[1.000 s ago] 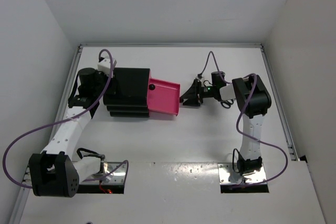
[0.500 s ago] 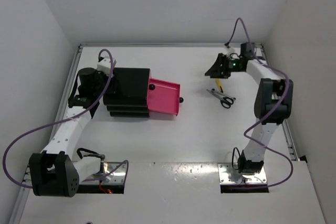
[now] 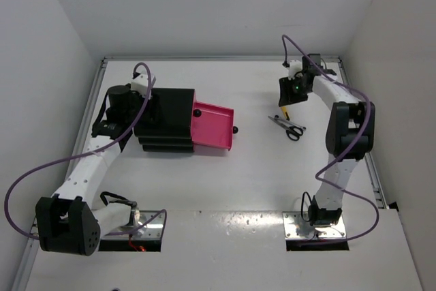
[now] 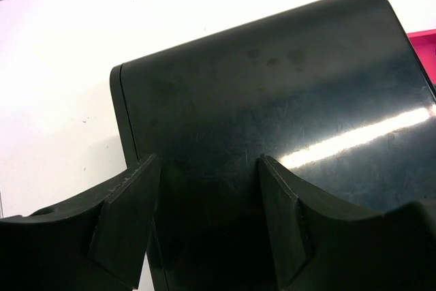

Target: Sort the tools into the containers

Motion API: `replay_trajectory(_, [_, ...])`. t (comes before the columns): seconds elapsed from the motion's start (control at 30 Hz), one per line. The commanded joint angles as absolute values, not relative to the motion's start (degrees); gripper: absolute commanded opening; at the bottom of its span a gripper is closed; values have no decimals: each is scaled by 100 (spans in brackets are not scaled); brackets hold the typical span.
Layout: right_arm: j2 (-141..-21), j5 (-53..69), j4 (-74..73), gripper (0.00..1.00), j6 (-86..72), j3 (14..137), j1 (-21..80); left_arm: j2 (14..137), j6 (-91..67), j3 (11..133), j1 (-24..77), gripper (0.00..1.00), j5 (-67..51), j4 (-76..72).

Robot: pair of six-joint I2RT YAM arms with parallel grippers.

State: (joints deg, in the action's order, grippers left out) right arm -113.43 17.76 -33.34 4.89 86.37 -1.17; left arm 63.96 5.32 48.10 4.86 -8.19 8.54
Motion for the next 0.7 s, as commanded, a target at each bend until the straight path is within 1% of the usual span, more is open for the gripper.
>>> replay_trajectory(0.0, [-11574,1108,-3138,50,633,8692,-53,6460,536,4922,554,66,-624,1274])
replay_trajectory(0.03, [-11636,1029,-3085,52,563,8692,8,6460,536,4922,554,66,-624,1274])
replay_trajectory(0.3, [-12243,642,-3093,51,387,9193,175,6512,536,4922,554,66,-571,1274])
replay_trajectory(0.47, [-12418,352,-2963,44,334,9272,281,6513,536,4870,554,66,-519,1274])
replay_trajectory(0.63, [-12735,-8,-3076,26,133,9579,334,6513,536,4869,554,66,-466,1274])
replay_trajectory(0.67, [-12735,-9,-3076,24,71,9658,334,6513,536,4869,554,66,-466,1274])
